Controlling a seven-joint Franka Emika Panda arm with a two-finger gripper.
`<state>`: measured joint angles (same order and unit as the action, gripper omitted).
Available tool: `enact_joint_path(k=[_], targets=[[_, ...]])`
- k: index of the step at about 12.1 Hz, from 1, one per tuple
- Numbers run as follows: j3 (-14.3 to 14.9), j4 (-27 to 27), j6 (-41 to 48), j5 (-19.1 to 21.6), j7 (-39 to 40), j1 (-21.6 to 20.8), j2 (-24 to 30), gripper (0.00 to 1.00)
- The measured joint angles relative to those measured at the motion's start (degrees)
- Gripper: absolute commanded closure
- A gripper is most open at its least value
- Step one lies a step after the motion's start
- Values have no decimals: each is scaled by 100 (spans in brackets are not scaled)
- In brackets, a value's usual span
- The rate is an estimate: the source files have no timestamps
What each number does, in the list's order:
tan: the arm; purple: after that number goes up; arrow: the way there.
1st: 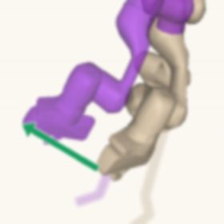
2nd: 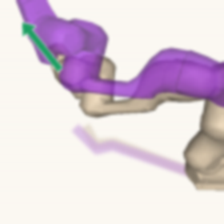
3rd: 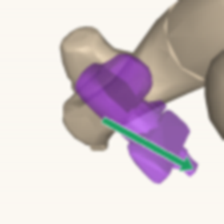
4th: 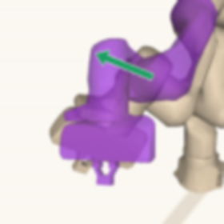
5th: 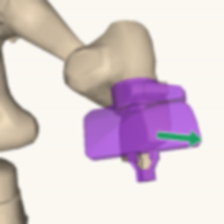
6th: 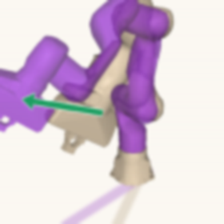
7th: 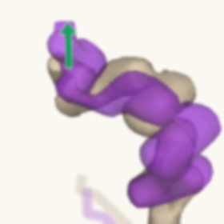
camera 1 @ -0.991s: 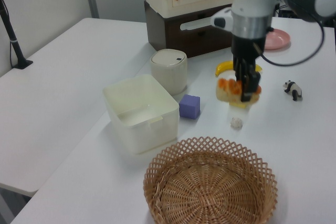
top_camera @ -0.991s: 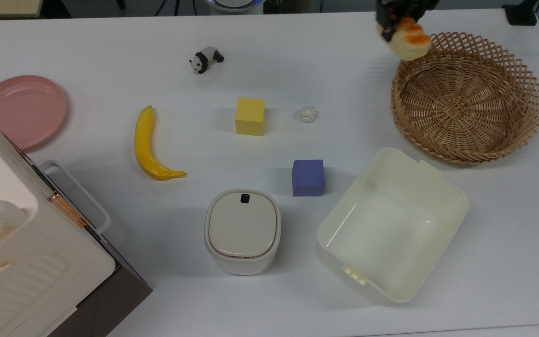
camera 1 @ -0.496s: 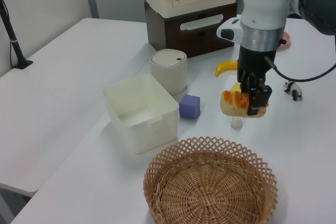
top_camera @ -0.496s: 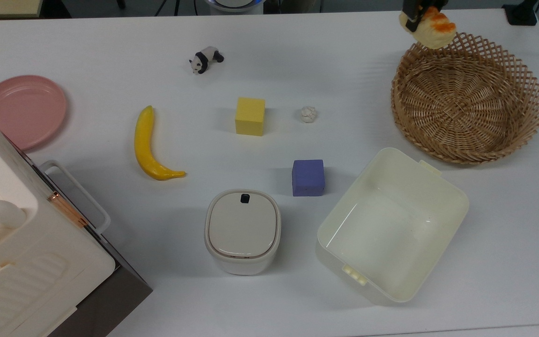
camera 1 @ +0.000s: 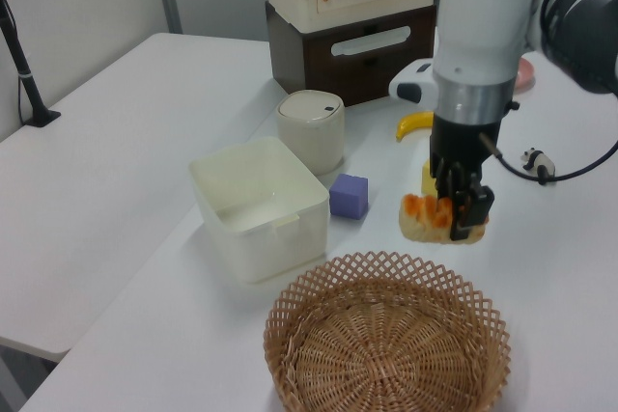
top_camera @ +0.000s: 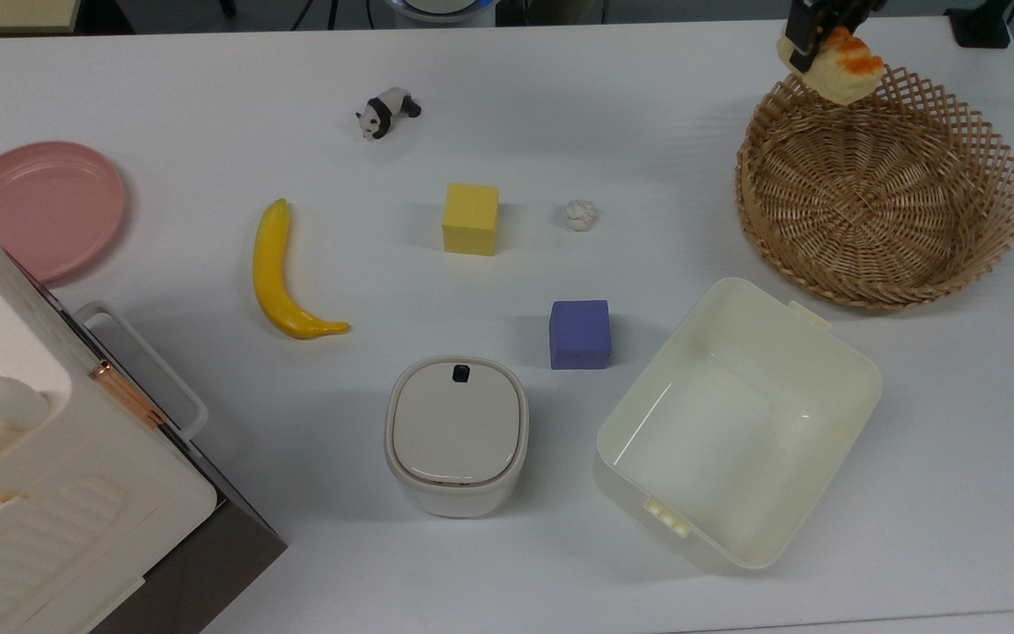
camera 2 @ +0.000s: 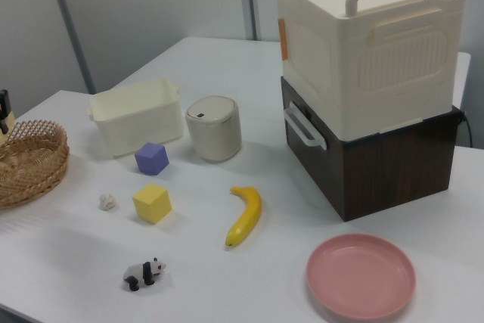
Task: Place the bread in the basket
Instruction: 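Lower the bread roll into the basket and open the gripper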
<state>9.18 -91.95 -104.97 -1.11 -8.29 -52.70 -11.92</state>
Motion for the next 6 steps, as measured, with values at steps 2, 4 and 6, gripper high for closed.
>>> enact_joint_path(k=[2,4,6], targets=[[1,56,-43,52,-6,-8,-149,48],[-4,105,-231,58,-159,-39,-366,48],[-4,123,-503,58,-340,-104,-678,48]])
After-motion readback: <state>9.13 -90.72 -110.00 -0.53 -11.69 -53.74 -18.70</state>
